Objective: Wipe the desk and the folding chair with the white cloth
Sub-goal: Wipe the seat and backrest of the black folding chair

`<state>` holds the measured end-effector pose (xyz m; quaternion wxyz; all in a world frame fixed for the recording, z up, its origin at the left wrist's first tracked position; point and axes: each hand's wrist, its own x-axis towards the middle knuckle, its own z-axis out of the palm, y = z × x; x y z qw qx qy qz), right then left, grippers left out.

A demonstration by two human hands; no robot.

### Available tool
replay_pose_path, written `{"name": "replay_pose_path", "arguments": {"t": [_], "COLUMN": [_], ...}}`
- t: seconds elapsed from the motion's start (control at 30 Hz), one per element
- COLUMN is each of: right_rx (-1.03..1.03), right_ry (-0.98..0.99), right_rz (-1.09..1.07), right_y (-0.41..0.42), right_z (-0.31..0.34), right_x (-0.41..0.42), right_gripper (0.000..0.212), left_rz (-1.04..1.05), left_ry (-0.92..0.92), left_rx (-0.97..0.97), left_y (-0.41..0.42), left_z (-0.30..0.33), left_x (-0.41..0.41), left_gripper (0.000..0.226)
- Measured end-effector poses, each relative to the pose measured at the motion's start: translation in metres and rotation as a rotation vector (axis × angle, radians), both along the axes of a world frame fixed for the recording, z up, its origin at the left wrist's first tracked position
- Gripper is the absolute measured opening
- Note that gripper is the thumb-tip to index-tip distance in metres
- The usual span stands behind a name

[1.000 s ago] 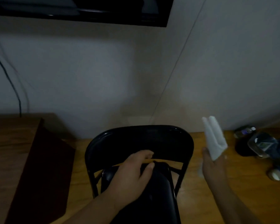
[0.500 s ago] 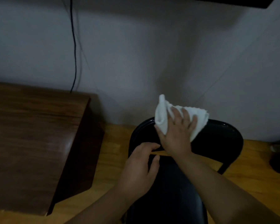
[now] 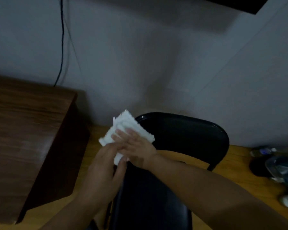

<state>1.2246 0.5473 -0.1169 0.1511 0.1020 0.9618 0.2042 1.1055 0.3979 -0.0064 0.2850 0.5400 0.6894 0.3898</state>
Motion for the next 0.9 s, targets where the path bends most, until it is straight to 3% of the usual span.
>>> {"name": "replay_pose_path", "arguments": {"t": [0.17,0.3,0.43,0.5,0.63,0.77,0.83,0.9], "right_rx": [-0.038,0.03,0.055,0.032,-0.309,-0.659,-0.64,-0.482], "right_ry": [0.48,0.586,0.656,0.781,1.268,1.737,1.953,2.079], "right_rz": [-0.246,-0.529,-0.784,-0.904,-1.122,-1.56,-1.68,-1.74], "right_y": [0.045,0.073,0.082,0.076,0.046,0.02,0.02,0.028], "right_z": [0.029,0.038,0.036,0.03,0.004,-0.021,-0.024,-0.024], "right_x": [0.051,0.121,0.204,0.241,0.281,0.266,0.249,0.234], "right_gripper": [0.078,0.085,0.086,0.085,0.085,0.084,0.074,0.069], "left_rz": [0.047,0.089,0.151,0.136,0.153,0.233,0.24,0.24], "left_ry": [0.11,0.12,0.006,-0.034,-0.024,-0.14,-0.214,-0.281], "left_rx": [-0.009,-0.079,-0.236,-0.308,-0.319,-0.27,-0.266,-0.257], "left_y": [0.024,0.066,0.118,0.14,0.156,0.147,0.143,0.142], "left_z": [-0.005,-0.013,-0.025,-0.034,-0.049,-0.048,-0.044,-0.041], "left_x": [0.023,0.033,0.036,0.035,0.035,0.033,0.031,0.029], "left_gripper": [0.031,0.041,0.055,0.06,0.053,0.061,0.056,0.047]}}
